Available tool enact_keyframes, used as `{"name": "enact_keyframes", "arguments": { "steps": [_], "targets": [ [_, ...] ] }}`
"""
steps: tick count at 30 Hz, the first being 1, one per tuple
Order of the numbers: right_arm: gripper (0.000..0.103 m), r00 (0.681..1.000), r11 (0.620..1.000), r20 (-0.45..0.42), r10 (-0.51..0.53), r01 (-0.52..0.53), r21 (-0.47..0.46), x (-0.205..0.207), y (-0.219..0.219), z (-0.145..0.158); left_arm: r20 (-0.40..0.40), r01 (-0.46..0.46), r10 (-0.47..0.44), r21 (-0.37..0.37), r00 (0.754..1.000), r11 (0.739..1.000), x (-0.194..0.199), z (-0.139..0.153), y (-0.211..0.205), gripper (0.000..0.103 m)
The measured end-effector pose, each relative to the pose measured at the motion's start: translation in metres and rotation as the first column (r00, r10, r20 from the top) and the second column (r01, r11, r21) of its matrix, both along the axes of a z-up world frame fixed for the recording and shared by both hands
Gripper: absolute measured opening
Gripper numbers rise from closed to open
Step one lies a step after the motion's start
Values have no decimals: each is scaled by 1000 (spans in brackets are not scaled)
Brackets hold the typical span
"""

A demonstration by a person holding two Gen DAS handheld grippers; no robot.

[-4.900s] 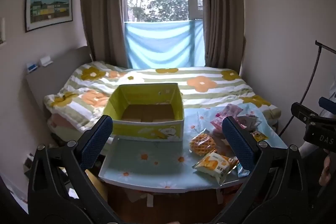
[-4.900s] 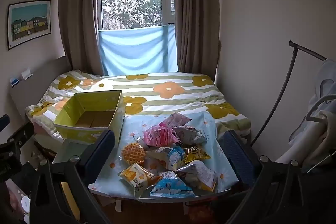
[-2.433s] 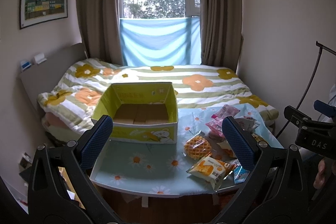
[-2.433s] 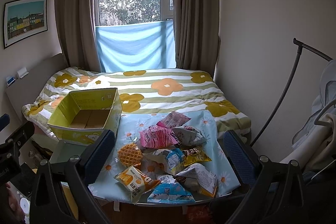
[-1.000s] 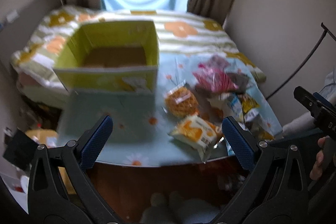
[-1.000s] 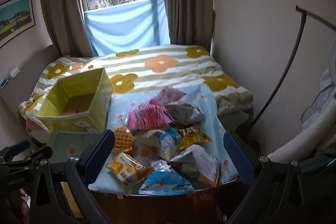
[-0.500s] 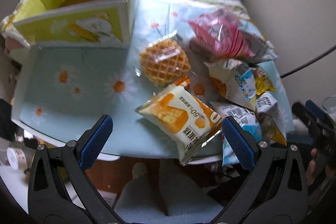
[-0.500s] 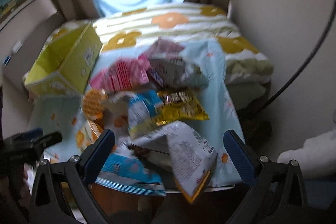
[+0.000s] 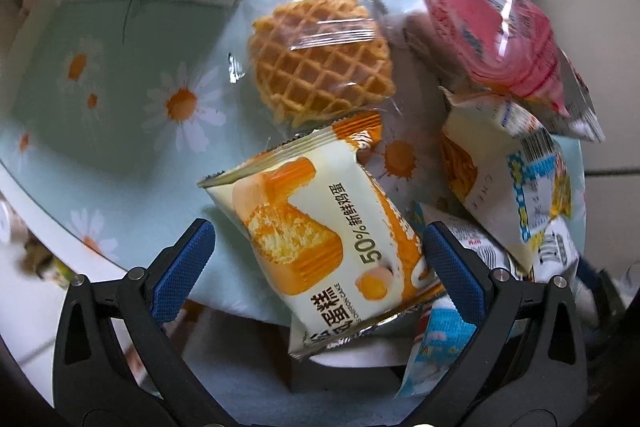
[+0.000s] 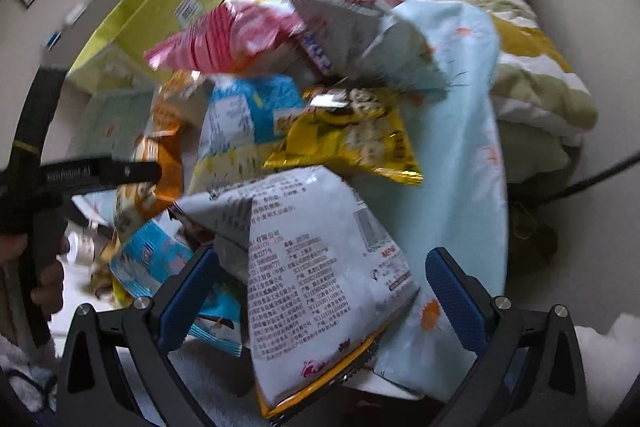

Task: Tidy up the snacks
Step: 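Grasp the orange-white cake packet with the left tool while the right tool grasps a white chip bag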

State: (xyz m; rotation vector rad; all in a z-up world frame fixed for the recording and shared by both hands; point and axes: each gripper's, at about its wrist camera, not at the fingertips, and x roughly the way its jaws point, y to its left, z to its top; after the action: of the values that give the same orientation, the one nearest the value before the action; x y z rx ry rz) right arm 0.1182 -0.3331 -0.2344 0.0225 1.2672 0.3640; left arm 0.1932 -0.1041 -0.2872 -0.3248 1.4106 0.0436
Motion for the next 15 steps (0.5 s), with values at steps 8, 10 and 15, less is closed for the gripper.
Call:
{"name": "enact_keyframes", "arguments": {
  "steps": [8,10,15],
  "targets": [
    [103,996,995,-43,77,-74,63,17,-1,-19,-44,-63,61,-56,997,996,4,-21,11,92],
    [103,994,993,-56,94,-90,76,19,0,-21,-65,-79,74,-67,995,995,5,-26,12,87],
    [103,991,990,-69,114,-108,94,20,1,-27,-62,-60,58,-37,996,998,7,-28,7,73]
  ]
}}
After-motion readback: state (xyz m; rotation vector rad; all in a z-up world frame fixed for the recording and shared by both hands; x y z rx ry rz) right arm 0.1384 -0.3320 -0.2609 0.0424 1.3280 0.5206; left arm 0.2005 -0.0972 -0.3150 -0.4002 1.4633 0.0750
